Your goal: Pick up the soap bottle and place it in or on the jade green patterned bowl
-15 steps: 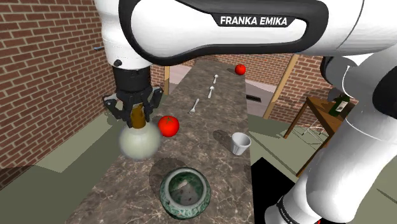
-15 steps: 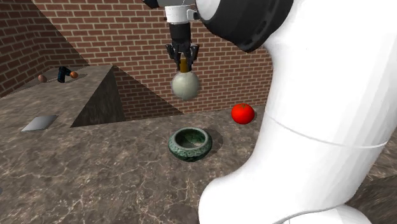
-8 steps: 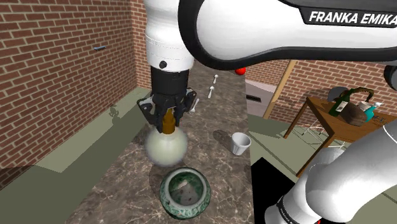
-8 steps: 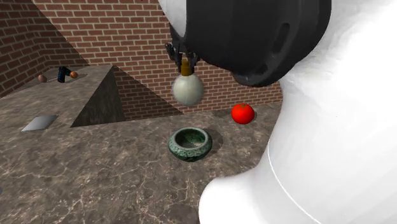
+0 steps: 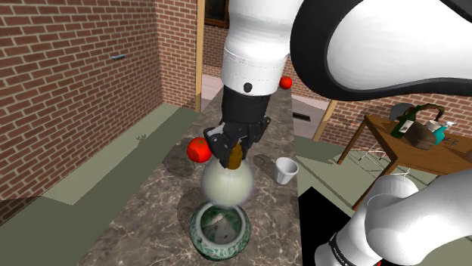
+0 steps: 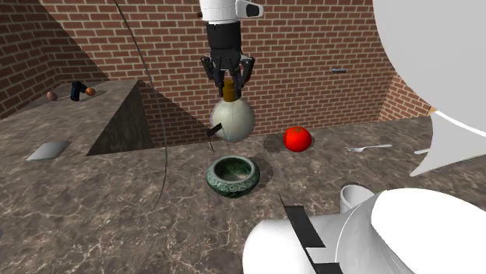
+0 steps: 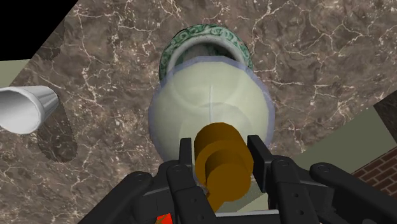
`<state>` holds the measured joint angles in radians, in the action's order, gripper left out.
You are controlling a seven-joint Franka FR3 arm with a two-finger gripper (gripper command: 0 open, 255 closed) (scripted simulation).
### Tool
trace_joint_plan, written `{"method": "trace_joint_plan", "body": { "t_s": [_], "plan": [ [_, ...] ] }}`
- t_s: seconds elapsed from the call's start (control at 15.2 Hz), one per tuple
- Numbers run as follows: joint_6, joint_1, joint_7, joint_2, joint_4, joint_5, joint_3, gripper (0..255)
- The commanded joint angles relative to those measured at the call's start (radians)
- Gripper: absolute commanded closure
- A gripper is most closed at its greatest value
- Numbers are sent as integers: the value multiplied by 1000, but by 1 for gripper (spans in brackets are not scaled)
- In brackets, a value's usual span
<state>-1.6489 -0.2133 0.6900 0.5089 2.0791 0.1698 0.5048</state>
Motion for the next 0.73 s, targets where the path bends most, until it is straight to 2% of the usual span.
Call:
{"method": "trace_joint_plan", "body": {
  "t_s": [0.0, 0.66],
  "plan": [
    [-22, -5, -2, 12, 33, 6, 1, 255],
    [-153, -15, -2, 22, 173, 23, 21, 255]
  ]
}}
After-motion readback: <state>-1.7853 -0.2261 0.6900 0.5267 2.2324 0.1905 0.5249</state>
